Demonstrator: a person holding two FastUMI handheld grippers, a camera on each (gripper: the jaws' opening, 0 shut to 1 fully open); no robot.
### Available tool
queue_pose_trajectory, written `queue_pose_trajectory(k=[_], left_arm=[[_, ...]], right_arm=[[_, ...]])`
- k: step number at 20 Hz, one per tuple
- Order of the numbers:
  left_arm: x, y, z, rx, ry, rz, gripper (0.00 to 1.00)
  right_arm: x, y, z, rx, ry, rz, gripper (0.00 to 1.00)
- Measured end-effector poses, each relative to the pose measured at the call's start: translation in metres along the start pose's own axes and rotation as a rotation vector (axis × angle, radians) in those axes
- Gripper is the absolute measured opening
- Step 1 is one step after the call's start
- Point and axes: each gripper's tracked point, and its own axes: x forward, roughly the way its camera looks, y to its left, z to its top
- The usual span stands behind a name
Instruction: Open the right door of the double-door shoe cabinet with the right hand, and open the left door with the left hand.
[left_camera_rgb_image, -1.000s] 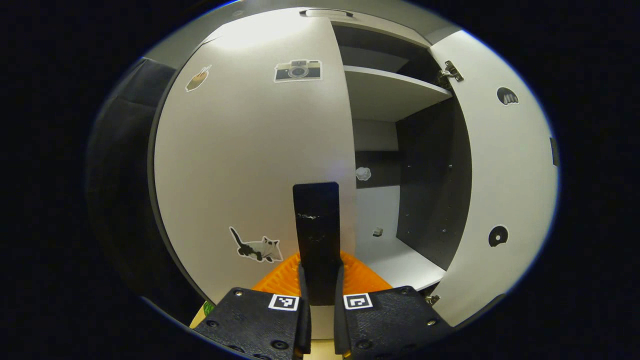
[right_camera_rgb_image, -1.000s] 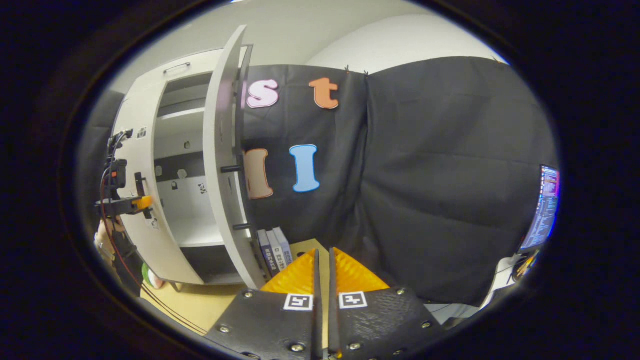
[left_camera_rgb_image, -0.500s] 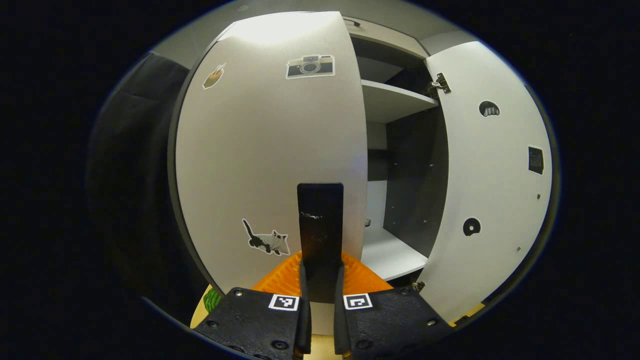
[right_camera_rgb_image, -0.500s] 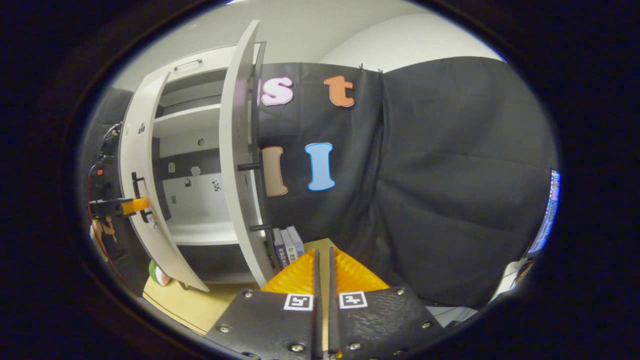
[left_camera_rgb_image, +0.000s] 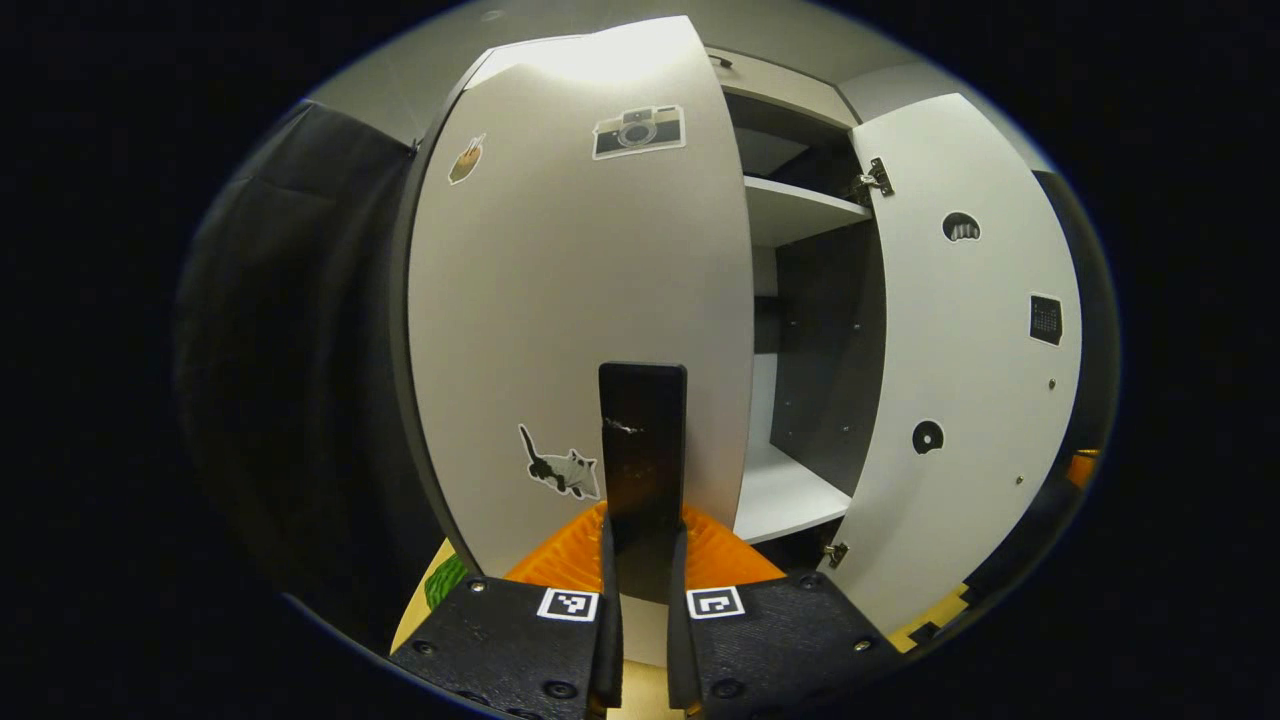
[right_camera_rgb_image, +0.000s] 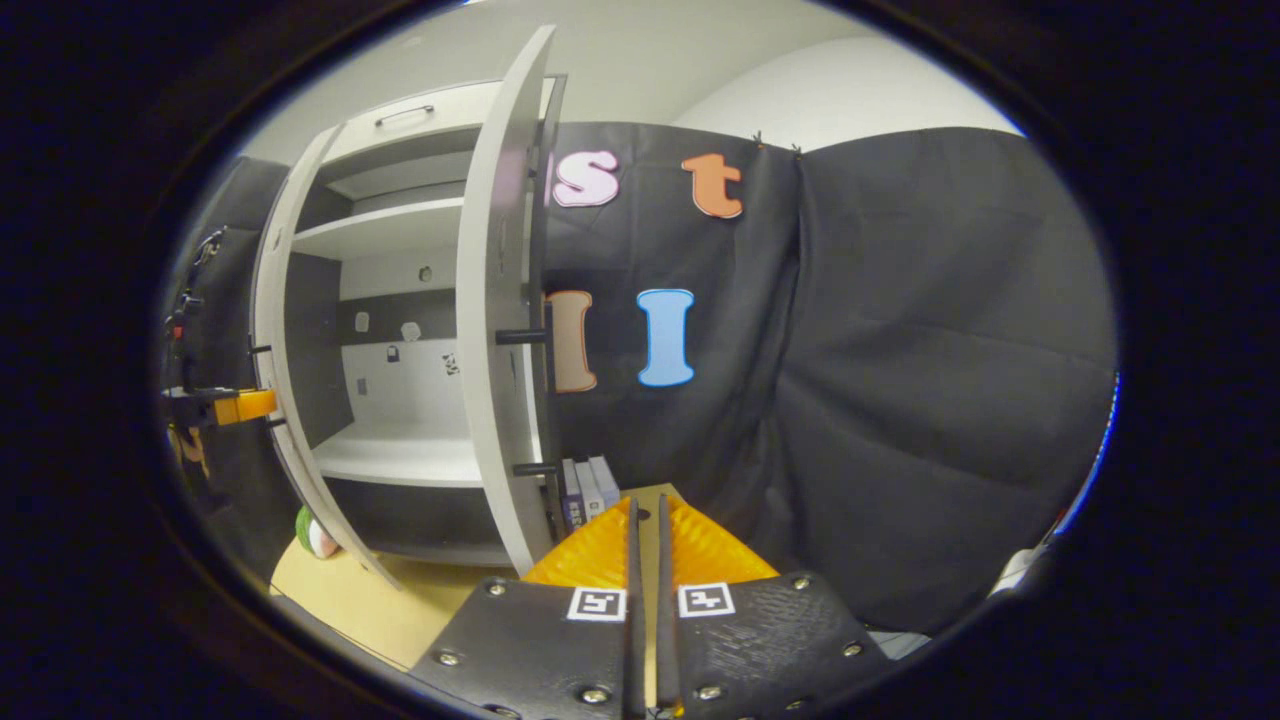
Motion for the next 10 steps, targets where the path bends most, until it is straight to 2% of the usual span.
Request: queue_pose_trajectory(k=[10], left_arm=[[-0.005,0.005,-0.001,-0.009,0.005,0.036,0.18]], right_arm=[[0.023,0.024,0.013,-0.029,-0.024,0.072,0.05]])
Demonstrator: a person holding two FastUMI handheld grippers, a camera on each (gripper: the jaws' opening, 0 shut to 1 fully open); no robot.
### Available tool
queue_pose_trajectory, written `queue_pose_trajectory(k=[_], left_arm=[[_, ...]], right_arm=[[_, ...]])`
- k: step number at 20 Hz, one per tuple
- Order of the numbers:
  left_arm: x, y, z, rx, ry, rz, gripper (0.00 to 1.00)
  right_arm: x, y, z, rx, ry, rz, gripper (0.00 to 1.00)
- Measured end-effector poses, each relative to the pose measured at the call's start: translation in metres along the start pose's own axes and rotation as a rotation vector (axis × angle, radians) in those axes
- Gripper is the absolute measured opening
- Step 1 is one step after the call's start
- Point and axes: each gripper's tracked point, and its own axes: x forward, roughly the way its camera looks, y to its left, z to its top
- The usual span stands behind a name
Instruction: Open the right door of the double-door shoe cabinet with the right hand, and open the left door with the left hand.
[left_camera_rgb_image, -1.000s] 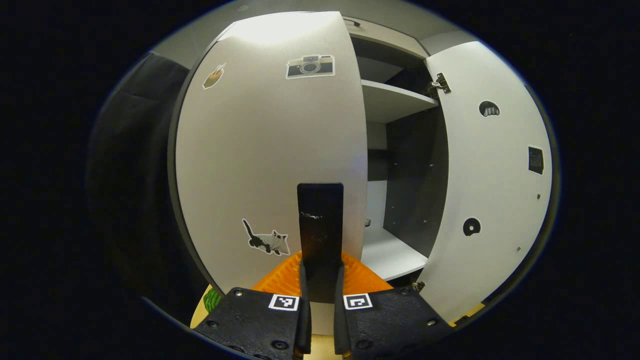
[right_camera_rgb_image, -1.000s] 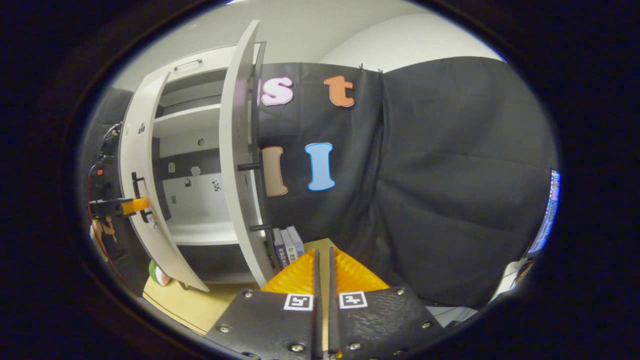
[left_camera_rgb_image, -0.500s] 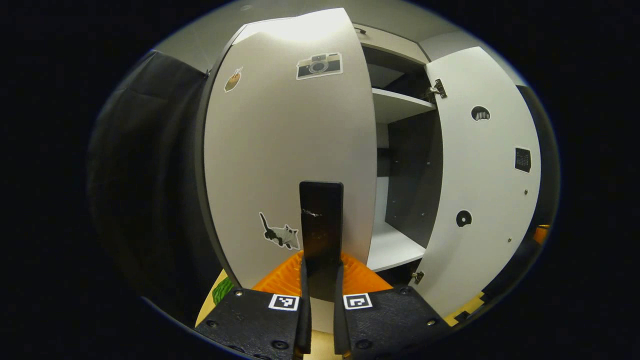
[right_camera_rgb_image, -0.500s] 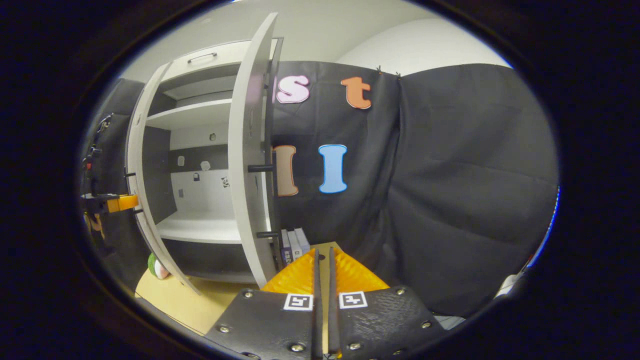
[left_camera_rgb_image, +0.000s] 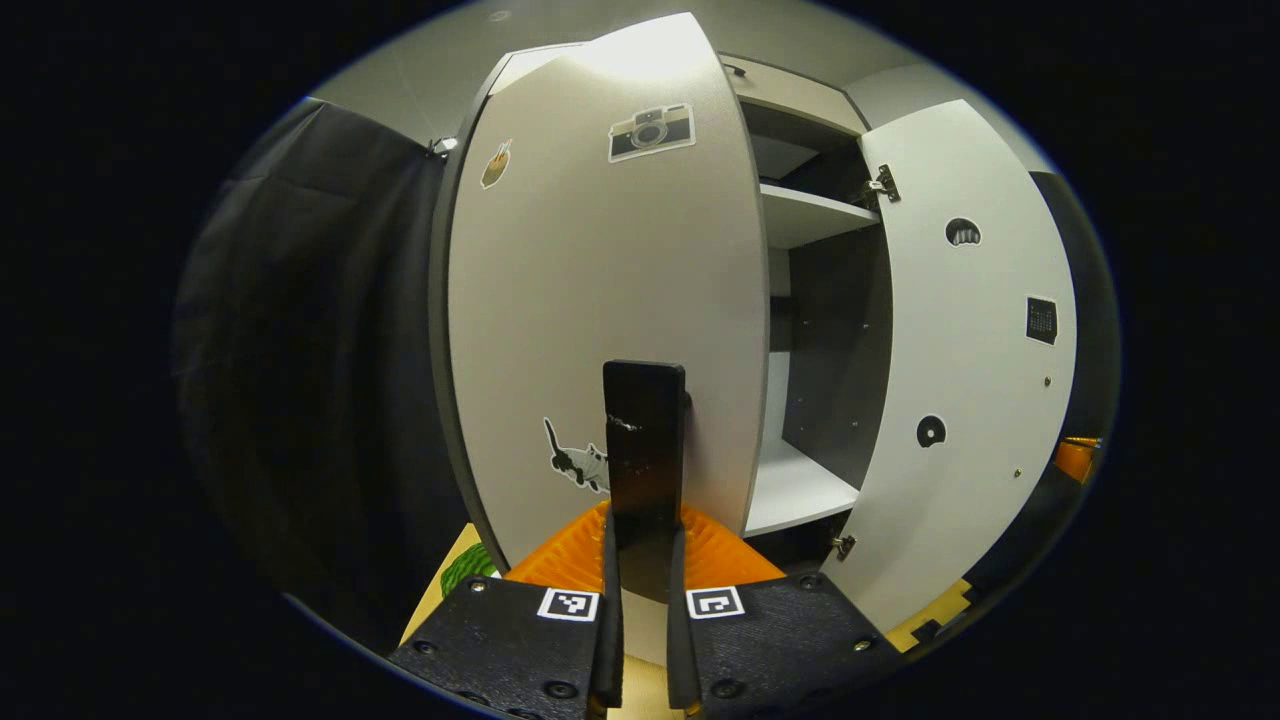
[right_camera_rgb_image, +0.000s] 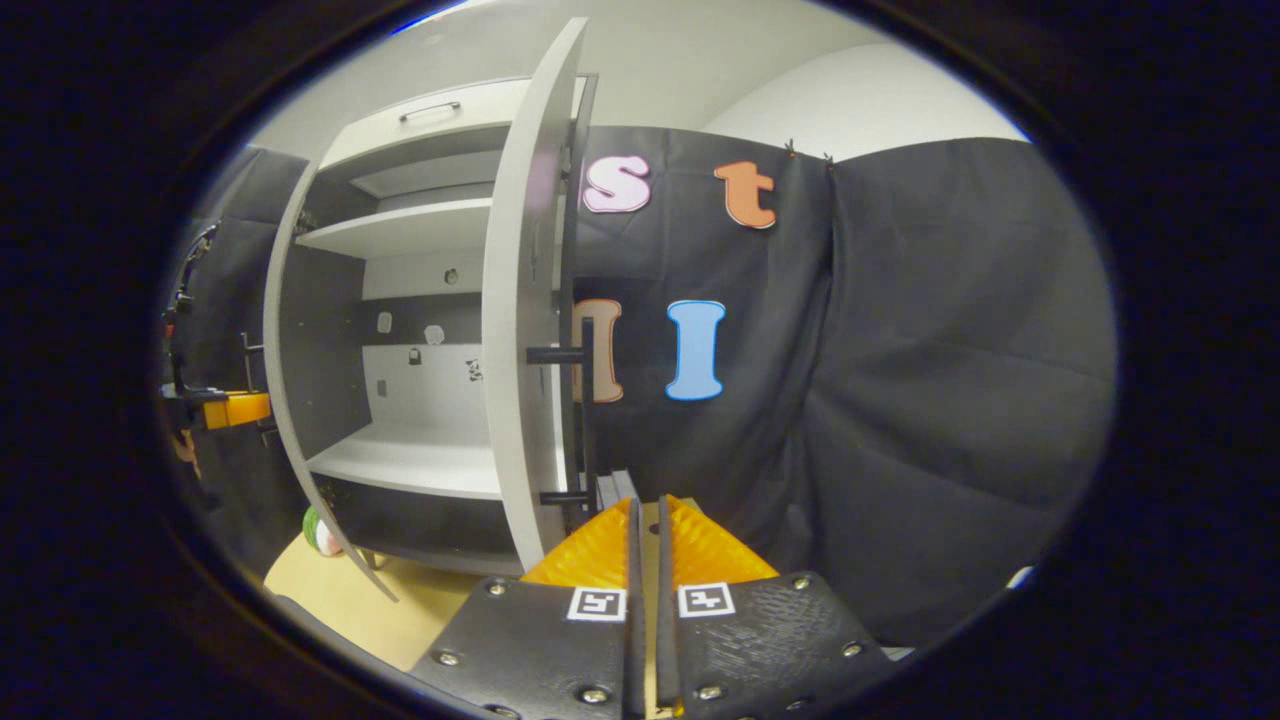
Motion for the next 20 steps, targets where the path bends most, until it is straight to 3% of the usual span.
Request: queue_pose_trajectory(k=[9,20], left_arm=[[-0.020,0.018,-0.003,-0.008,0.001,0.035,0.18],[-0.024,0.024,-0.002,-0.007,-0.021,0.055,0.17]], right_arm=[[0.011,0.024,-0.003,0.007,-0.003,0.046,0.05],[0.007,0.034,0.007,-0.043,-0.040,0.025,0.04]])
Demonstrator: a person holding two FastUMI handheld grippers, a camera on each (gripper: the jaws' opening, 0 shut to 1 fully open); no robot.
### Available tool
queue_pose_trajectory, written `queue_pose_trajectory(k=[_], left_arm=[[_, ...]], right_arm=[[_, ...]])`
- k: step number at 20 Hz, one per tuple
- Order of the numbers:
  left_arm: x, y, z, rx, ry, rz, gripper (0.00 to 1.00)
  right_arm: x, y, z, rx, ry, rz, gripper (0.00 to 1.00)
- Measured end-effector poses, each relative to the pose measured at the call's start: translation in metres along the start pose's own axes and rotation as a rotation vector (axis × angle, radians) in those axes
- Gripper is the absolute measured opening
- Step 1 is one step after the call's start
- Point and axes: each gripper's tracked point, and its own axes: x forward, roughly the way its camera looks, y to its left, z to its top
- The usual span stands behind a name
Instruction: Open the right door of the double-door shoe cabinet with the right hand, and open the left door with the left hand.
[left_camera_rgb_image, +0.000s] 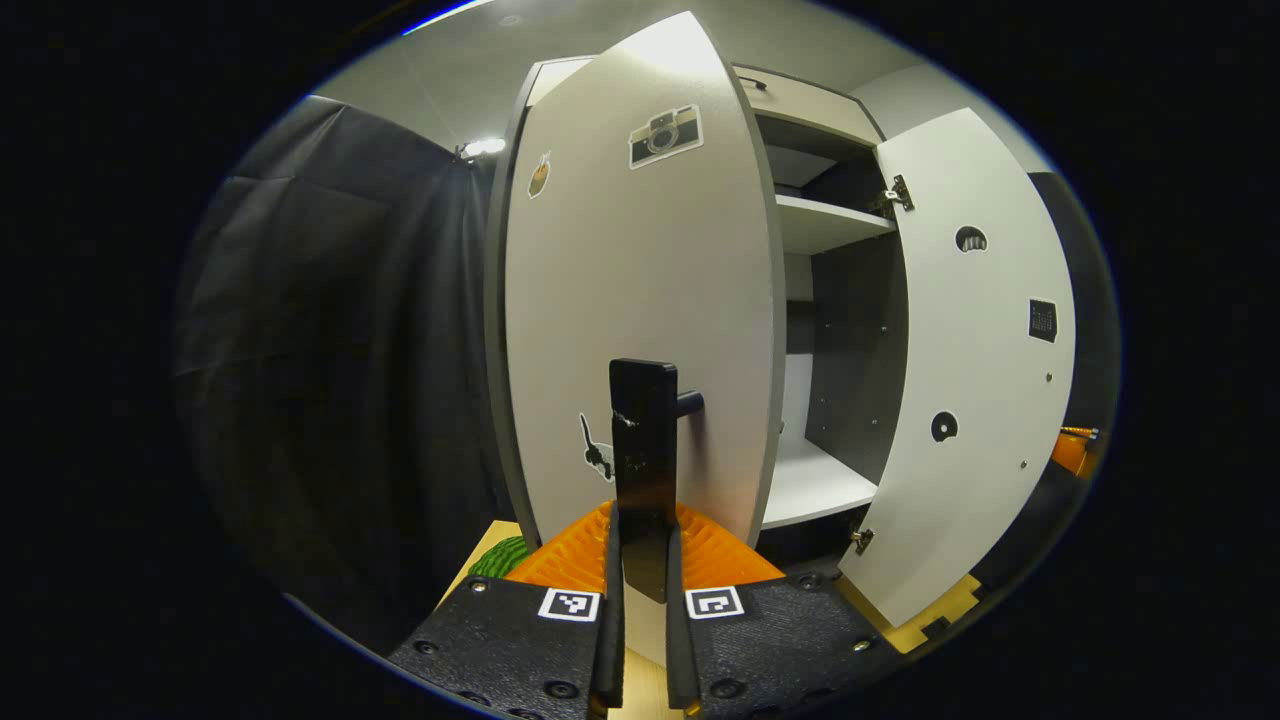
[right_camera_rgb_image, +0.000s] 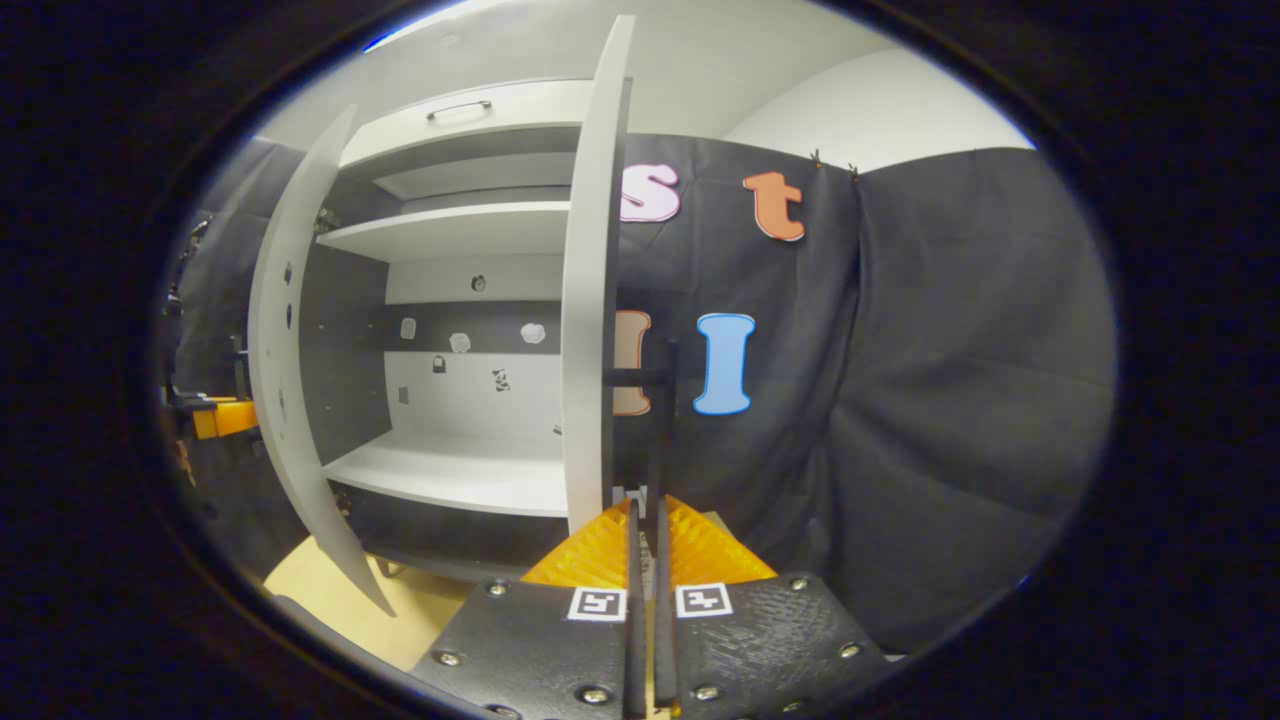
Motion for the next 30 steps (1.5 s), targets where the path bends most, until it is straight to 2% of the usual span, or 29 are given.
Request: queue_pose_trajectory(k=[6,11,24,30], left_arm=[[-0.006,0.007,0.000,0.009,0.005,0.006,0.17],[-0.013,0.020,-0.001,0.006,-0.002,0.049,0.17],[-0.039,0.081,-0.003,0.028,0.001,0.201,0.01],[-0.041,0.100,-0.002,0.040,-0.002,0.216,0.00]], right_arm=[[0.003,-0.003,0.001,0.033,-0.005,-0.002,0.04],[0.003,-0.002,0.002,0.030,-0.008,-0.008,0.04],[0.007,-0.009,-0.003,0.101,-0.007,-0.004,0.04],[0.005,-0.008,-0.004,0.112,-0.004,-0.004,0.04]])
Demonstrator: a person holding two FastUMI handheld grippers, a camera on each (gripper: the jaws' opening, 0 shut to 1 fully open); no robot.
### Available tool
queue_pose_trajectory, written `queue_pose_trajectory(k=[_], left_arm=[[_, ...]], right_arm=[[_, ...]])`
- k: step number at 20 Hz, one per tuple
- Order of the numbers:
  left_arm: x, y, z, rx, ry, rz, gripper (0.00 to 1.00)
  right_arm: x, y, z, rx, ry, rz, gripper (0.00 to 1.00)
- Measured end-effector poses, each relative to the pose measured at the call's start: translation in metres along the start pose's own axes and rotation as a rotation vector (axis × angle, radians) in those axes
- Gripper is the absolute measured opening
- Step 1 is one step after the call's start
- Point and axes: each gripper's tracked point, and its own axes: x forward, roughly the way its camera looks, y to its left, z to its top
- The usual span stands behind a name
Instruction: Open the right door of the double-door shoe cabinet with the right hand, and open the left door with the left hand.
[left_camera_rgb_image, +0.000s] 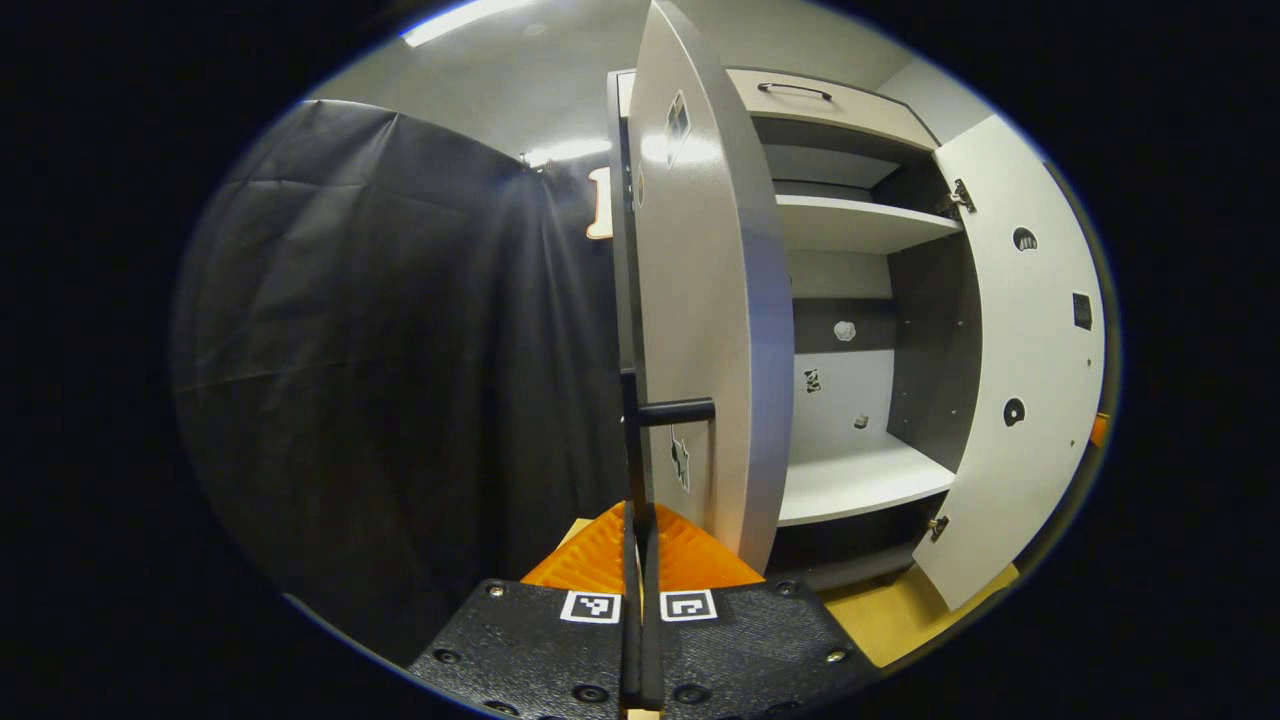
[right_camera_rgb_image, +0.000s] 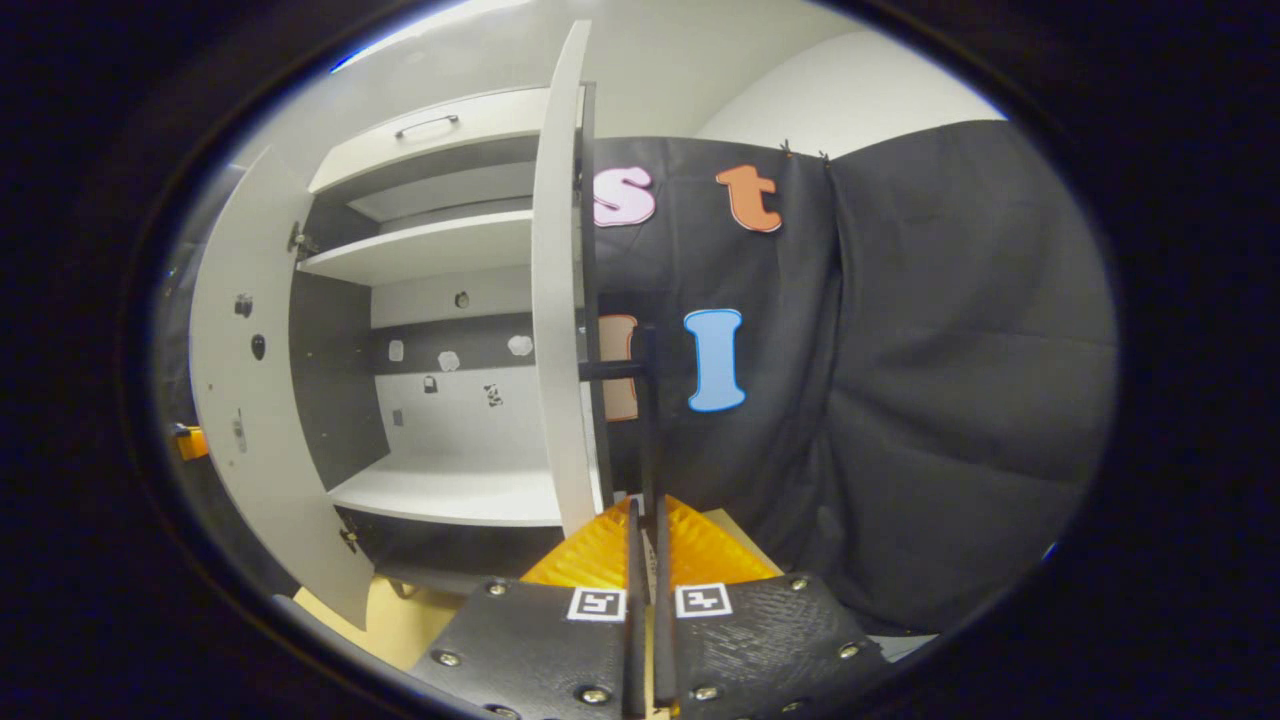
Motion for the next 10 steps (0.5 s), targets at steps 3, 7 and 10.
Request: queue_pose_trajectory(k=[3,7,10], left_arm=[[0.002,0.011,0.000,-0.011,0.008,0.015,0.00],[0.002,0.016,0.000,-0.029,0.003,0.002,0.00],[0.002,0.016,0.000,-0.025,0.004,-0.004,0.00]], right_arm=[[-0.004,0.003,0.000,-0.036,0.000,-0.011,0.04],[-0.012,0.003,0.002,-0.044,-0.007,-0.023,0.04],[-0.023,-0.002,-0.001,-0.028,-0.009,-0.031,0.04]])
